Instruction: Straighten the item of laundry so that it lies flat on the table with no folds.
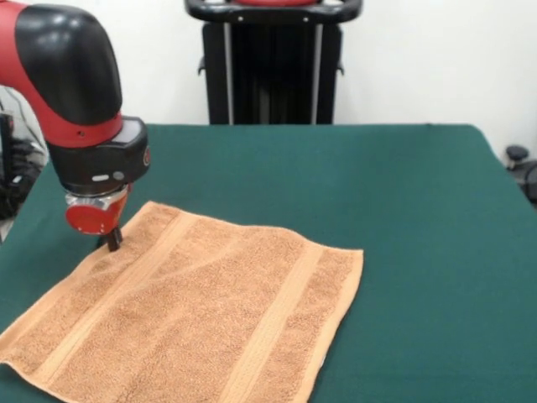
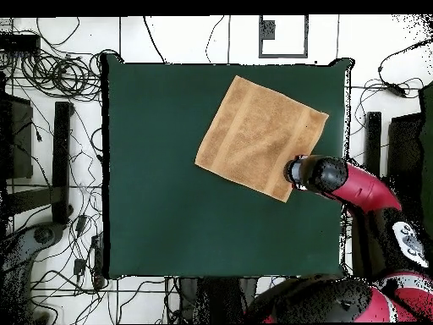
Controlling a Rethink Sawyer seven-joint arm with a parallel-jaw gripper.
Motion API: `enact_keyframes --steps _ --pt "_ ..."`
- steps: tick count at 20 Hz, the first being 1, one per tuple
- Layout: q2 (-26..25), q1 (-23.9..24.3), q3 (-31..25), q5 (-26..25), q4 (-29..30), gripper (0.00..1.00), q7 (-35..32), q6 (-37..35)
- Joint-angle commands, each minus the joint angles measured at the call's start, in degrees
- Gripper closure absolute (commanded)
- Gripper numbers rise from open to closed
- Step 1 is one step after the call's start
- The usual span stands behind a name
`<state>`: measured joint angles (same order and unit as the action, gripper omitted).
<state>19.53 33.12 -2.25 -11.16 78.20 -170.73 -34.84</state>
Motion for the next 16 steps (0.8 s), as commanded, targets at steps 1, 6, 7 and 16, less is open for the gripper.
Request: enact_keyframes --steps 1,6,7,16 --pt "-13.21 6.34 -0.75 -12.88 -3.21 1.00 17.21 8.75" --pt "-13.08 7.39 -2.19 -15.17 -3.68 1.00 17.10 8.10" --pt "-13.01 7.57 -2.43 -15.62 -3.79 1.00 17.13 7.86" --pt "-12.98 8.52 -4.66 -18.42 -3.12 1.00 14.28 9.46"
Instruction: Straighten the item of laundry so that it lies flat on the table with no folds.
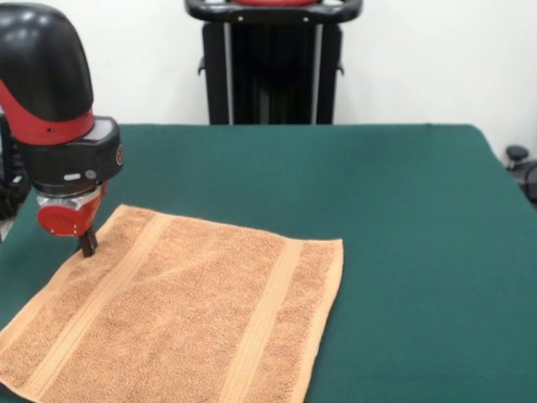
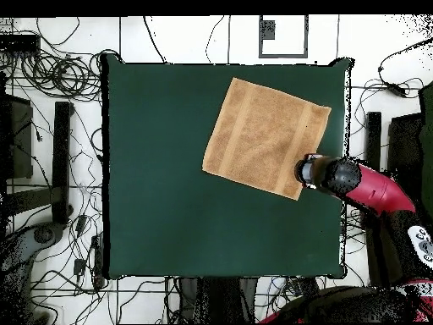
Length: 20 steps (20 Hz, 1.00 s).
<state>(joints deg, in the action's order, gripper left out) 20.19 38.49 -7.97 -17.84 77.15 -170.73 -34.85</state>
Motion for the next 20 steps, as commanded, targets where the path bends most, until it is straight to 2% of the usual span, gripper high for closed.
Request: enact_keyframes --steps 1,5,8,10,15,20 --pt "-13.49 2.95 1.02 -11.83 -1.76 1.00 13.64 9.73" --pt "-11.47 0.52 1.34 -9.50 1.02 1.00 7.24 10.26" --pt "-8.39 -2.37 1.81 -4.27 1.94 1.00 1.17 5.19" --pt "-7.12 -2.96 1.53 -2.10 2.82 1.00 -0.49 3.55" --pt "-7.38 -4.91 1.54 -0.35 2.96 1.00 -3.43 4.57" --pt "-6.33 -5.57 0.98 1.60 2.29 1.00 -3.12 1.10"
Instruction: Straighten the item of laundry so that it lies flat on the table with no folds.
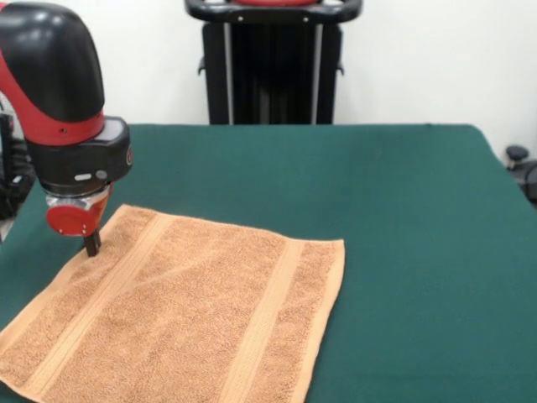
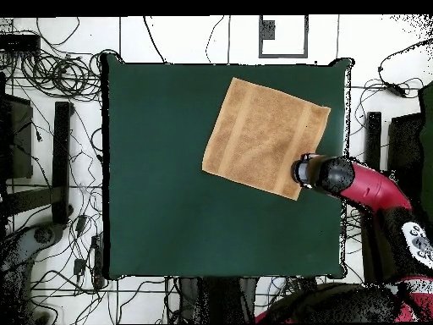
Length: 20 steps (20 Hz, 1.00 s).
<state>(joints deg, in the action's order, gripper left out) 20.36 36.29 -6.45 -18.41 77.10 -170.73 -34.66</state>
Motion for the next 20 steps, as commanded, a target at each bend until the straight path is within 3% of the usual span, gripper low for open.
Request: enact_keyframes --steps 1,10,15,20 --pt "-6.35 -3.32 -0.64 2.29 2.38 1.00 -2.90 1.01" --pt "-4.13 -3.07 -1.11 3.39 1.87 1.00 -0.27 -2.49" --pt "-4.05 -2.70 -1.09 3.12 2.69 1.00 0.23 -0.51" --pt "-0.88 -2.84 -1.43 5.01 2.55 1.00 1.26 -7.05"
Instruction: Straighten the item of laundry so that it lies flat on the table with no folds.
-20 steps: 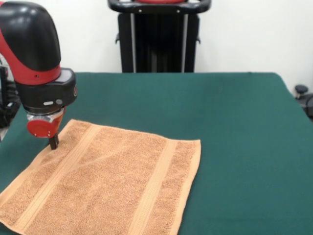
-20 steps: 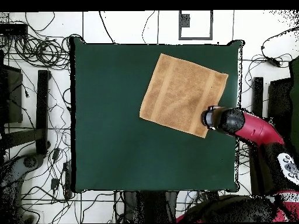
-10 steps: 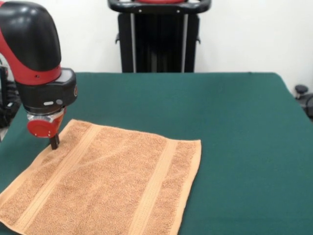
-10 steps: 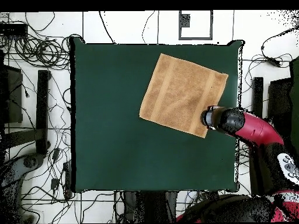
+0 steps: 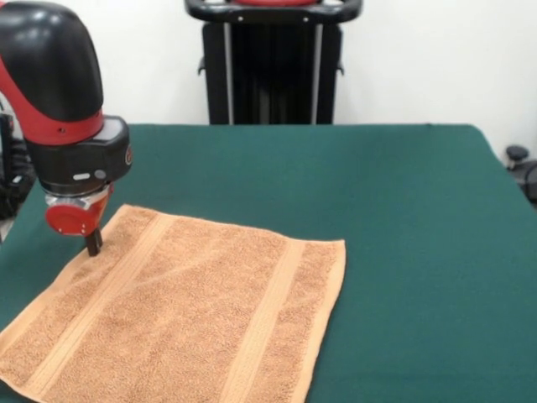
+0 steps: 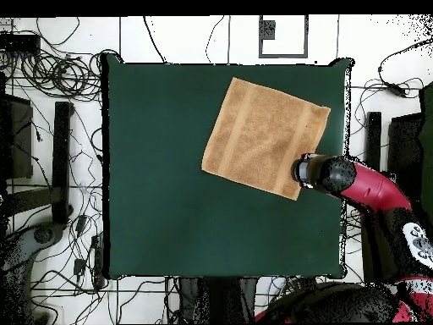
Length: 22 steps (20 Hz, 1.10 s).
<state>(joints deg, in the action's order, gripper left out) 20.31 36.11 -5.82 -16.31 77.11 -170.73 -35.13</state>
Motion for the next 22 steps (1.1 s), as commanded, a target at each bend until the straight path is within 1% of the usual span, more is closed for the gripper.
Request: enact_keyframes --steps 1,3,5,8,13,17,19,21,22 --pt "-0.75 -2.77 -2.11 3.10 2.53 1.00 1.15 -6.74" --pt "-0.48 -2.52 -2.73 4.08 2.90 1.00 1.07 -7.31" --pt "1.01 -2.72 -3.04 5.94 2.78 1.00 0.89 -11.82" --pt "3.52 -3.14 -3.29 8.19 0.43 1.00 1.63 -20.97" --pt "6.74 -4.14 -3.05 9.38 -2.07 1.00 1.77 -27.68" --pt "7.69 -3.88 -3.66 9.65 -2.04 1.00 2.32 -27.49" --pt "8.25 -3.94 -3.68 9.79 -2.71 1.00 2.61 -29.16" --pt "9.49 -4.25 -3.53 9.06 -3.49 1.00 3.94 -30.60" --pt "10.42 -3.99 -4.12 7.74 -4.07 1.00 7.55 -31.50"
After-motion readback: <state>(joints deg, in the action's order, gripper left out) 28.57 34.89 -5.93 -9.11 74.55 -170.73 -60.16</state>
